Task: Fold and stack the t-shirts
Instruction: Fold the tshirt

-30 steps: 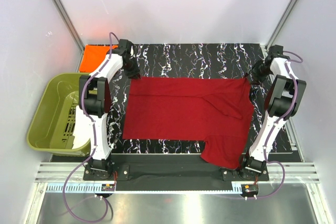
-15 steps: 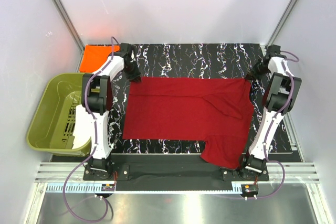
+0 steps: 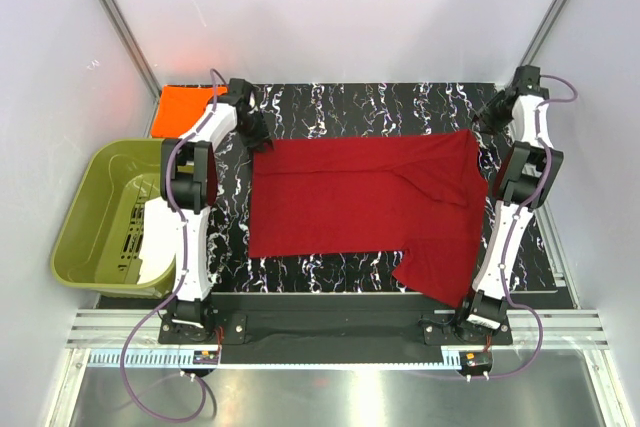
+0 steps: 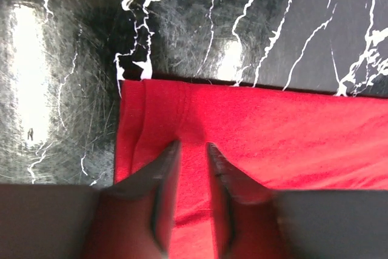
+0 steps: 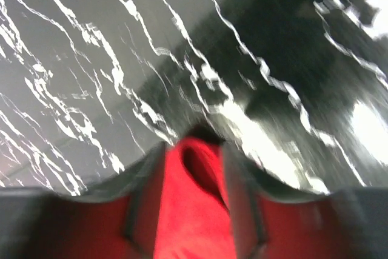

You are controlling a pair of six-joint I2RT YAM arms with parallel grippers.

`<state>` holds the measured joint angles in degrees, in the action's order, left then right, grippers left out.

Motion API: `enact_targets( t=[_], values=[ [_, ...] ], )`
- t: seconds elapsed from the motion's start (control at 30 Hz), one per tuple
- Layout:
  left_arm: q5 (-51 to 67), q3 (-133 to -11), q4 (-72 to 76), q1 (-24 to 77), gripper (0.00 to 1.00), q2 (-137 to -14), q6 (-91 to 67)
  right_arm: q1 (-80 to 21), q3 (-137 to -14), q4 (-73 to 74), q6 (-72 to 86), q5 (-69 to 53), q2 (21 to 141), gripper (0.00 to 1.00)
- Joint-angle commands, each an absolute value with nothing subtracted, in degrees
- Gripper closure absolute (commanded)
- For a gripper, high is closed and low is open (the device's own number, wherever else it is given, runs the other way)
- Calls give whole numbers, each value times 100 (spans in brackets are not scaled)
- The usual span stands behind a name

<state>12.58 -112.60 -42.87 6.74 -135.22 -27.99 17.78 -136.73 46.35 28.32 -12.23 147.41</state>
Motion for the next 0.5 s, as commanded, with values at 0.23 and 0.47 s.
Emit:
enact_targets(
  t=[0.23, 0.47],
  values=[
    [563, -10662, -4544, 1036, 37, -11517, -2637, 1670, -11232, 6048, 2698, -615, 12132, 29],
    [589, -9511, -4588, 1125, 42, -10653, -2514, 1099, -8089, 4881, 2601, -1474, 9952, 46]
  ],
)
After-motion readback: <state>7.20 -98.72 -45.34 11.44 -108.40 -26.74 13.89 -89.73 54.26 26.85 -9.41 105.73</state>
